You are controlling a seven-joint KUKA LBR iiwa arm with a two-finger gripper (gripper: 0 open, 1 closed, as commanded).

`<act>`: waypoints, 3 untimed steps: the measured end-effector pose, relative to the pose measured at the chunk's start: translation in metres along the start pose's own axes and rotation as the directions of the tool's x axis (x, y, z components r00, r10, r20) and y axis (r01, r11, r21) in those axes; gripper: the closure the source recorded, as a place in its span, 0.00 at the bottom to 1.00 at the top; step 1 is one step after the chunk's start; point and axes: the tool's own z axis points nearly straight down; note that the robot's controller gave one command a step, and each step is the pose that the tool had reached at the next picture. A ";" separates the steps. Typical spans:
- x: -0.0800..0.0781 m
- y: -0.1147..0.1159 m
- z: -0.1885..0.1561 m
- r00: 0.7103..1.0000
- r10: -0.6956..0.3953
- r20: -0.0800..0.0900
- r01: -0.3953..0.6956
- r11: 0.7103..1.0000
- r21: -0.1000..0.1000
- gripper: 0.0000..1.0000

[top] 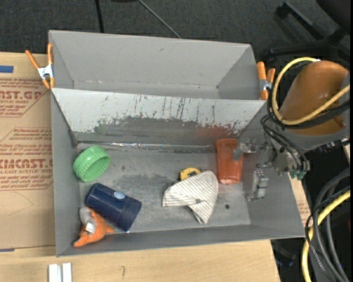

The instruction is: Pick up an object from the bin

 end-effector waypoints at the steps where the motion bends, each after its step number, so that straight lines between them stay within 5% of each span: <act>1: -0.002 0.000 -0.005 1.000 -0.002 0.008 0.002 1.000 0.001 0.00; 2: -0.008 0.011 0.024 0.998 0.068 0.015 -0.068 0.998 0.001 0.00; 3: -0.020 0.033 0.091 0.971 0.239 0.006 -0.239 0.971 -0.001 1.00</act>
Offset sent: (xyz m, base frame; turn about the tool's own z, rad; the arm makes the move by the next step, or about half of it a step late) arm 0.0196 0.0458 -0.1153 0.2553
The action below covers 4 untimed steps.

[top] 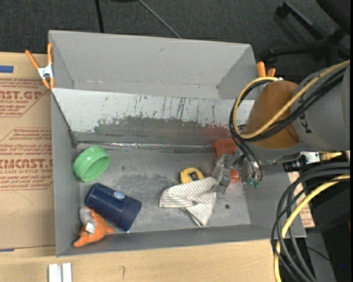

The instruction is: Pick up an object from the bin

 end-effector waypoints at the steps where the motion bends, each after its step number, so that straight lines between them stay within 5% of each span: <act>1: 0.000 0.000 0.000 1.000 0.000 0.000 0.000 1.000 0.000 1.00; 4: 0.017 0.016 -0.039 1.000 0.014 0.000 -0.014 1.000 -0.001 1.00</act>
Offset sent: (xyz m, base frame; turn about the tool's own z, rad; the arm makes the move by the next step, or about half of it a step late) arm -0.0064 0.0040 0.0331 0.0174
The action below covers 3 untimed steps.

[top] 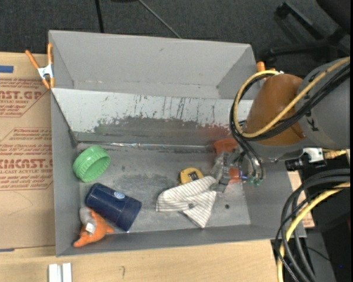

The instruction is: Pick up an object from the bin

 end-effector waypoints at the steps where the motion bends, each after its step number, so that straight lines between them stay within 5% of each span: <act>1: 0.005 0.002 -0.019 1.000 0.031 0.001 -0.031 1.000 0.000 1.00; 3: 0.014 0.014 -0.083 1.000 -0.008 0.001 0.008 1.000 0.000 1.00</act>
Offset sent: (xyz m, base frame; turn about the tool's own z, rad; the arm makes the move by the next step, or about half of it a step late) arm -0.0129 0.0204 0.0554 0.0020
